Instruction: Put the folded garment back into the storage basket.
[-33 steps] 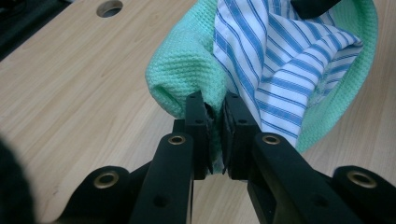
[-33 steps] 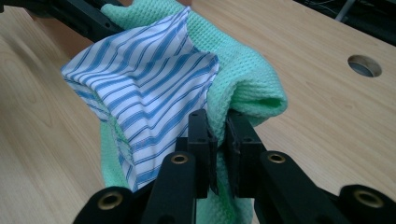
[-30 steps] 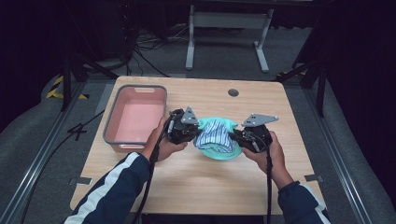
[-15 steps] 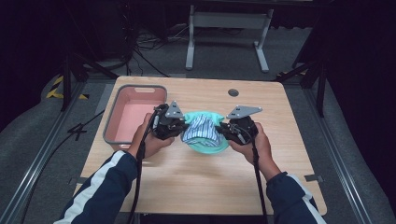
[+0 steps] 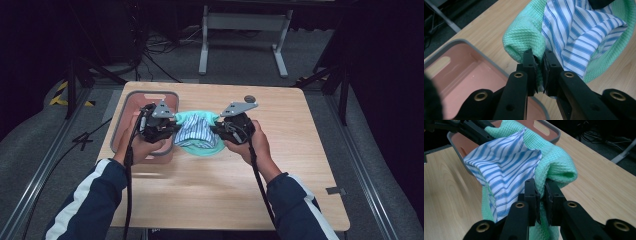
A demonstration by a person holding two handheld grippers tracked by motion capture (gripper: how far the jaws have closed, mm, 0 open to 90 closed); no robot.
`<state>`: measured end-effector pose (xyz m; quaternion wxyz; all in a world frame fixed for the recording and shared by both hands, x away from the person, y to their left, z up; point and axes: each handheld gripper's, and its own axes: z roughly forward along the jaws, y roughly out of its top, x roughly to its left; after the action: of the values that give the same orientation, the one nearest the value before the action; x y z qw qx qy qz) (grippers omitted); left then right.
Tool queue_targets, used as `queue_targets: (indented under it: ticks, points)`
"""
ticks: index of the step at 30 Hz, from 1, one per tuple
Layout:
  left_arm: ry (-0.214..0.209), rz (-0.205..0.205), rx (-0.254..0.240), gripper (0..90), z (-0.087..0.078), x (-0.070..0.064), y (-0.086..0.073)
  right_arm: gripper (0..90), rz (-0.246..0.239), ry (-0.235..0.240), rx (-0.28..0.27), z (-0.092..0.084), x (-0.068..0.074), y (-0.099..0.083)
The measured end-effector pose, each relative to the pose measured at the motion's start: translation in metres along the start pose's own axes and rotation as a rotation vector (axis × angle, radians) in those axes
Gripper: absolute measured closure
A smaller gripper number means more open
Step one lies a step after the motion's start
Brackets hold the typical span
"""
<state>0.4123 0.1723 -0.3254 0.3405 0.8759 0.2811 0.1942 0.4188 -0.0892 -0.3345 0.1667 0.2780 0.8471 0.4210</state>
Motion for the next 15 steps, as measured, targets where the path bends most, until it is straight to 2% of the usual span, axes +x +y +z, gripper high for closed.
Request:
queue_targets:
  ticks: [15]
  points:
    - [0.086,-0.052,0.020,82.2,-0.030,0.036,-0.019,81.3,-0.021,0.045,-0.030,0.037,0.018,0.039]
